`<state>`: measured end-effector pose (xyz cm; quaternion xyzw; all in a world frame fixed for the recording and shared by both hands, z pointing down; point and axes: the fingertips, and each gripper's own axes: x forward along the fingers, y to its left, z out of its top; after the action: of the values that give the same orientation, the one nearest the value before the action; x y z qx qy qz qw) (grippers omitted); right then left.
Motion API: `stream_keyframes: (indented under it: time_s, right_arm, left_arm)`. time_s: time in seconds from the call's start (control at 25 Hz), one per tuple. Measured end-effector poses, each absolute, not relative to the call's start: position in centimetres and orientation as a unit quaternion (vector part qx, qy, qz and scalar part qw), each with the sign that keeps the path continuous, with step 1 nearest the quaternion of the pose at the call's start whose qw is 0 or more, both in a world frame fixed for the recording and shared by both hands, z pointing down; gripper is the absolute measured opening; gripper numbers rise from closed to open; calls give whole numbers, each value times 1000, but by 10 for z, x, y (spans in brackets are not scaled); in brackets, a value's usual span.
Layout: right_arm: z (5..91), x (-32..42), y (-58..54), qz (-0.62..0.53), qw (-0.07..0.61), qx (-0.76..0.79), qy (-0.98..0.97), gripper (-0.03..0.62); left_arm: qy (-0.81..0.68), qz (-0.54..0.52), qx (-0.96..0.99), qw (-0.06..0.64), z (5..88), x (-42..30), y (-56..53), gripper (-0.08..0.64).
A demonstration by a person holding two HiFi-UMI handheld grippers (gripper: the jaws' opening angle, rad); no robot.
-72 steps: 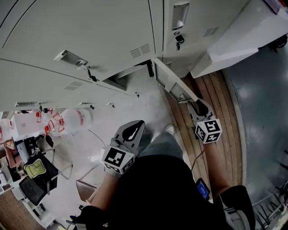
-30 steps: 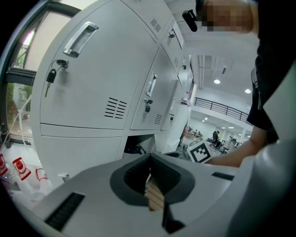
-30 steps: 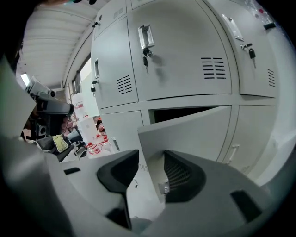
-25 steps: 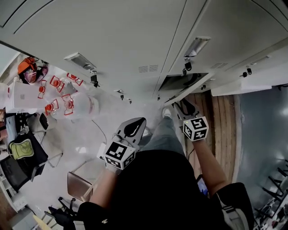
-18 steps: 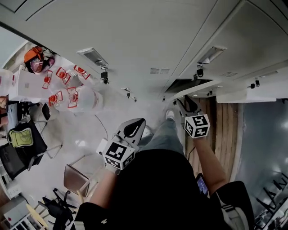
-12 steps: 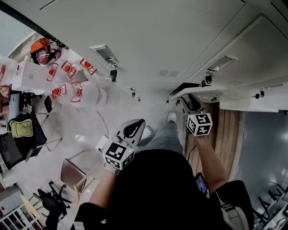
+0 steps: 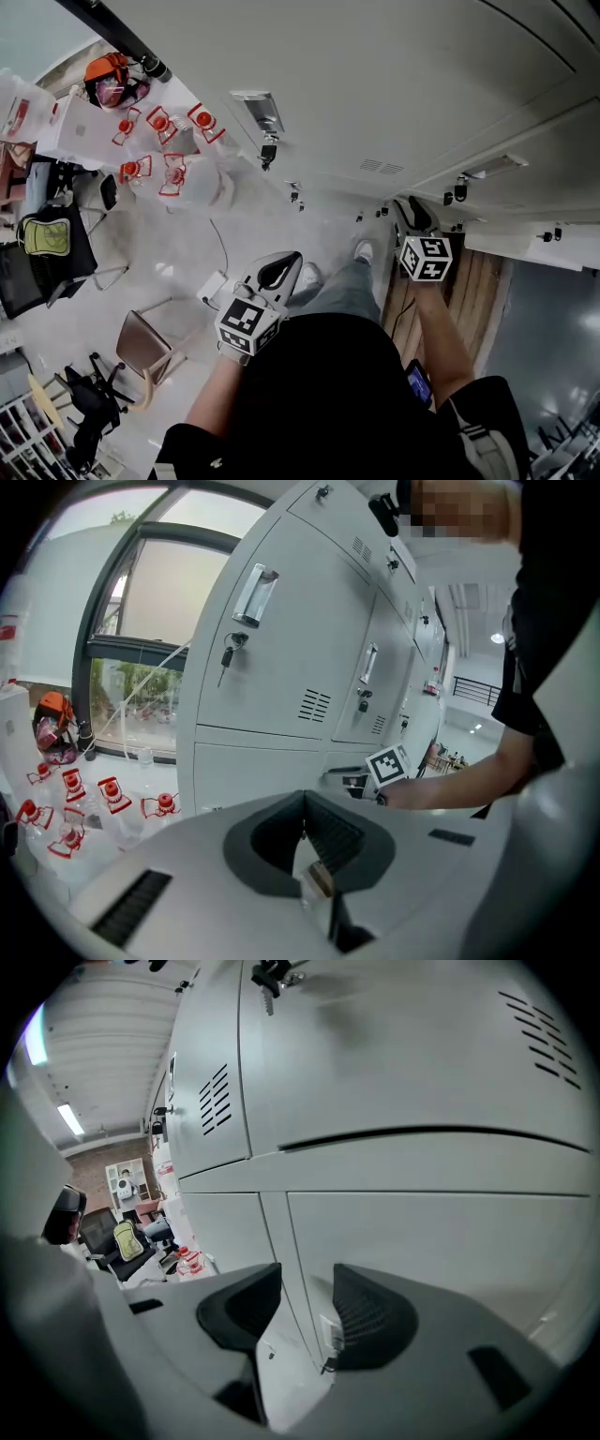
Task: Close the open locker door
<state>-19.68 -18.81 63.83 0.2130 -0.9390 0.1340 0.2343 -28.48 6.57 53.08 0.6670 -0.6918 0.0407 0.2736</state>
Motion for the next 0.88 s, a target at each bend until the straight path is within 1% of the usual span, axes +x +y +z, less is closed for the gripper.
stream_keyframes:
  time_s: [0.24,0.48,0.88]
  right_arm:
    - [639,-197,-191,120,242,210,-940,167]
    - [635,-196,-186,142,239,210,-938,166]
    - [612,-164,-152,155,221,227,-936,164]
  left_arm:
    - [-700,35,657,277,532,-290,69,22]
    - [-696,34,663,273,528,-286,68,23]
    - [-662,33,704,253,519,-272,60,23]
